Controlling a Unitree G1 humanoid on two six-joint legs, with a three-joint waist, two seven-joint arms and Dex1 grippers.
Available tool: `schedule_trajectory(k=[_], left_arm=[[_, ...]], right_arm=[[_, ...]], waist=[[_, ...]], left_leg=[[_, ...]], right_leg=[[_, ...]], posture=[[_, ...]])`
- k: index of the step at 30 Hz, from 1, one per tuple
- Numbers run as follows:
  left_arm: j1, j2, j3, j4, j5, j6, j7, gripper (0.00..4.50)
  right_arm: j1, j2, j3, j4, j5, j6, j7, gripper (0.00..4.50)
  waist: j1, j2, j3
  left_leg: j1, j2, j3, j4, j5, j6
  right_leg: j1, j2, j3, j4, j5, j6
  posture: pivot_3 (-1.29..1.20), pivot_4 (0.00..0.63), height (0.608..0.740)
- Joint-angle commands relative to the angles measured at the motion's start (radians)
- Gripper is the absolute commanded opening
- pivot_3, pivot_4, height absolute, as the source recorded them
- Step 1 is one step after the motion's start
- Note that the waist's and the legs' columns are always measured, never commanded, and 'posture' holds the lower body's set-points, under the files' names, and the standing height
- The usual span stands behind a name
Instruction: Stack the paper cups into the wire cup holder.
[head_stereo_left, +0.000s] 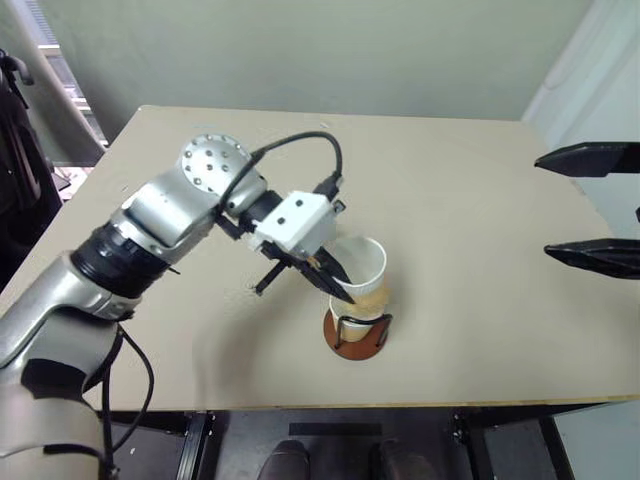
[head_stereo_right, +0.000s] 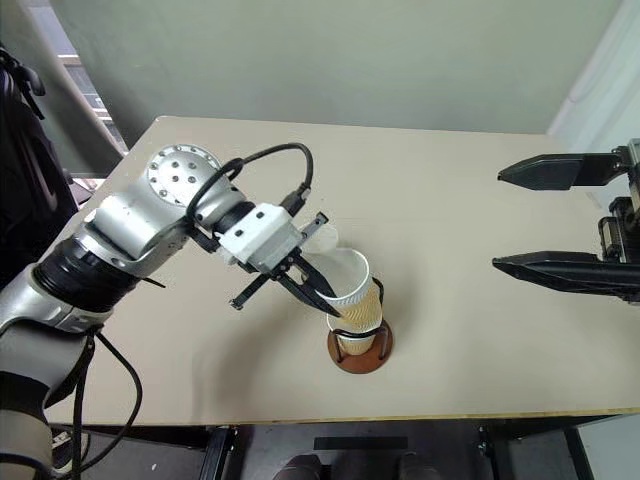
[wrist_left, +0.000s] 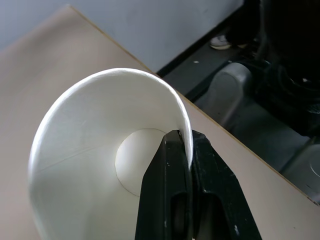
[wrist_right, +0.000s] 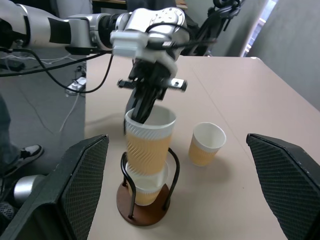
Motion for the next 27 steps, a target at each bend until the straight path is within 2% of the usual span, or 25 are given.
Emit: schedule_trajectory(k=[1,17,20,27], left_arm=[[-0.038,0.013,-0.009,-0.002,0.016,-0.048,-0.037,0.03],[-0.028,-0.003,-0.034,0.005,0.085,-0.115,-0.037,0.03],[-0.018,-0.025,-0.025,0.024,0.133,-0.125,-0.037,0.63],[-0.006,-0.042,0.005,0.035,0.148,-0.123,-0.037,3.01]], right_arm=[[0.004,-0.022,-0.050,-0.009,0.019,0.001,-0.014,4.50],[0.037,-0.012,-0.046,-0.023,0.015,-0.021,-0.029,4.50],[0.042,-0.008,-0.045,-0.028,0.017,-0.025,-0.034,4.50],[0.059,-0.006,-0.046,-0.027,0.007,-0.040,-0.026,4.50]], waist=[[-0.001,0.000,0.000],[0.001,0.000,0.000],[0.001,0.000,0.000],[0.001,0.000,0.000]], left_leg=[[0.000,0.000,0.000,0.000,0.000,0.000],[0.000,0.000,0.000,0.000,-0.001,0.001],[0.000,0.000,0.000,0.000,-0.001,0.001],[0.000,-0.001,0.001,0.000,-0.001,0.001]], right_leg=[[0.000,0.000,0.000,0.000,0.000,0.000],[0.000,0.000,0.000,0.000,0.000,0.000],[0.000,0.000,0.000,0.000,0.000,0.000],[0.001,0.000,0.000,-0.001,0.000,0.000]], posture=[[0.00,0.150,0.740],[0.00,0.150,0.740],[0.00,0.150,0.740],[0.00,0.150,0.740]])
